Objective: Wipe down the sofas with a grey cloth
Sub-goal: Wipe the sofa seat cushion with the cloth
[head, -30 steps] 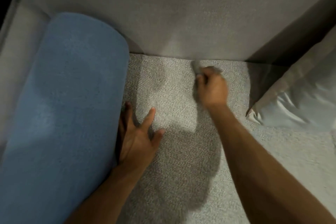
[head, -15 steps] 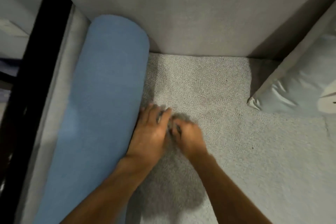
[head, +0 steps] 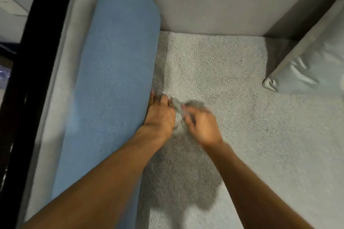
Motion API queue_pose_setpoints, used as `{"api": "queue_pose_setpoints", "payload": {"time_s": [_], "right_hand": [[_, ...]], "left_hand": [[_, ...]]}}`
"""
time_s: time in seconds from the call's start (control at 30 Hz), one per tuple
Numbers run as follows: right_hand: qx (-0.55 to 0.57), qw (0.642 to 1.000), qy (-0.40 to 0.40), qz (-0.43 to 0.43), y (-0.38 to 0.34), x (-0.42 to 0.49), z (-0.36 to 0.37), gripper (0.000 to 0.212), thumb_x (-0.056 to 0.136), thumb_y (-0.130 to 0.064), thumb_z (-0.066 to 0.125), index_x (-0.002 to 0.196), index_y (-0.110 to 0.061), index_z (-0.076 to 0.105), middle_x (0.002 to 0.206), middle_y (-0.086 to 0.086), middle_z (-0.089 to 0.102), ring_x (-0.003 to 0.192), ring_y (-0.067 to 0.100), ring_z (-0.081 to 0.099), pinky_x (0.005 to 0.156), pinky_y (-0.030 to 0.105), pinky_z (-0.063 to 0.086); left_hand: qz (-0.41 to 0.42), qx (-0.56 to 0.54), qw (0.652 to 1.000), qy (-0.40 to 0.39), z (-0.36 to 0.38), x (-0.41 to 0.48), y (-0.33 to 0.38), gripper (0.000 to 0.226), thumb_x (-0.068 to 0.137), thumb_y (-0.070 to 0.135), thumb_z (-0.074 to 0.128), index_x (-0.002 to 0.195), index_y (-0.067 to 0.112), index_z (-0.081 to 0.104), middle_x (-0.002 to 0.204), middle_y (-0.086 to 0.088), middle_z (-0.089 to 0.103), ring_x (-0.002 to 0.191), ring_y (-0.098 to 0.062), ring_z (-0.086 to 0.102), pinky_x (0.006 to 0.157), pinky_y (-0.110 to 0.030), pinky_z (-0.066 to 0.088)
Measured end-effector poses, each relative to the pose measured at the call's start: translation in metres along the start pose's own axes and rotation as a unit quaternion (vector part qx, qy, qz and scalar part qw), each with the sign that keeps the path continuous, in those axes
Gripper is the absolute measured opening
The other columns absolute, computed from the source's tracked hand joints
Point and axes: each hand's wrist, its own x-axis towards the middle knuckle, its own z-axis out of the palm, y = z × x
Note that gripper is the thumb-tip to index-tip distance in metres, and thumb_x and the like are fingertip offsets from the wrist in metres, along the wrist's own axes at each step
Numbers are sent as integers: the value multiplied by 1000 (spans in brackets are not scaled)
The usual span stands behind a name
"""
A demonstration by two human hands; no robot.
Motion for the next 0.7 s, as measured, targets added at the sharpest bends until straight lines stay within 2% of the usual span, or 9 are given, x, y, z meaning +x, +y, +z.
{"api": "queue_pose_setpoints", "payload": {"time_s": [0.1, 0.17, 0.2, 0.33, 0.43, 0.5, 0.6, 0.67, 0.7], "right_hand": [[39, 995, -82, -50, -15, -91, 0, 22, 98, -31, 52, 111, -25, 68, 112, -8, 66, 95, 9, 62, 74, 32, 57], [24, 990, -129, -52, -17, -106, -3, 36, 98, -44, 41, 119, -30, 67, 122, -10, 66, 101, 12, 65, 76, 34, 58], [10, 992, -121, -38, -15, -100, -3, 41, 97, -48, 38, 123, -33, 66, 123, -8, 66, 101, 15, 66, 78, 35, 58], [-3, 998, -25, 63, -8, -72, 10, 31, 95, -37, 57, 125, -34, 65, 114, -1, 69, 90, 23, 67, 76, 36, 56], [32, 998, -62, 4, -31, -121, 26, 19, 96, -32, 56, 112, -33, 66, 121, -7, 65, 93, 16, 66, 76, 28, 54], [33, 993, -110, -30, -38, -182, 36, 18, 98, -33, 55, 114, -37, 62, 123, -11, 61, 90, 10, 66, 73, 19, 52], [33, 976, -193, -92, -32, -244, 41, 28, 102, -36, 52, 129, -44, 52, 120, -14, 61, 86, 10, 68, 65, 27, 58], [-17, 965, -210, -155, -20, -228, 27, 34, 103, -31, 46, 132, -48, 50, 129, -18, 57, 97, 7, 67, 69, 29, 60], [-36, 969, -185, -163, -16, -209, 17, 36, 104, -29, 44, 132, -51, 49, 135, -21, 54, 103, 4, 65, 72, 24, 59]], "left_hand": [[4, -64, 998, 24, 0, -2, -5, 89, 86, 14, 71, 159, 4, 20, 155, -20, 28, 144, -35, 32, 126, -49, 15], [-4, -178, 983, 44, 4, -2, -6, 76, 88, -4, 61, 157, 6, 30, 158, -20, 25, 143, -34, 35, 122, -43, 30], [-10, -250, 967, 47, 7, -3, -6, 73, 90, -9, 56, 157, 9, 33, 161, -18, 21, 146, -33, 31, 121, -40, 32], [-10, -425, 902, 73, 34, -8, 6, 68, 100, 1, 52, 160, 26, 32, 172, -5, -3, 158, -29, -5, 129, -41, 11], [0, -462, 879, 117, 66, -24, 21, 59, 105, 6, 45, 156, 33, 38, 172, 0, -9, 157, -27, -14, 128, -35, -1], [-4, -461, 875, 146, 85, -38, 30, 58, 105, 9, 46, 156, 36, 38, 172, 0, -12, 157, -26, -17, 128, -37, -2], [6, -443, 881, 166, 104, -58, 43, 62, 104, 12, 49, 158, 36, 34, 171, -1, -16, 155, -24, -24, 129, -44, 0], [6, -412, 896, 167, 110, -65, 48, 62, 104, 14, 49, 159, 37, 31, 170, -3, -18, 154, -25, -26, 128, -42, -2], [5, -403, 900, 165, 110, -67, 49, 62, 104, 15, 49, 159, 37, 31, 170, -3, -19, 154, -25, -27, 127, -39, -7]]}}
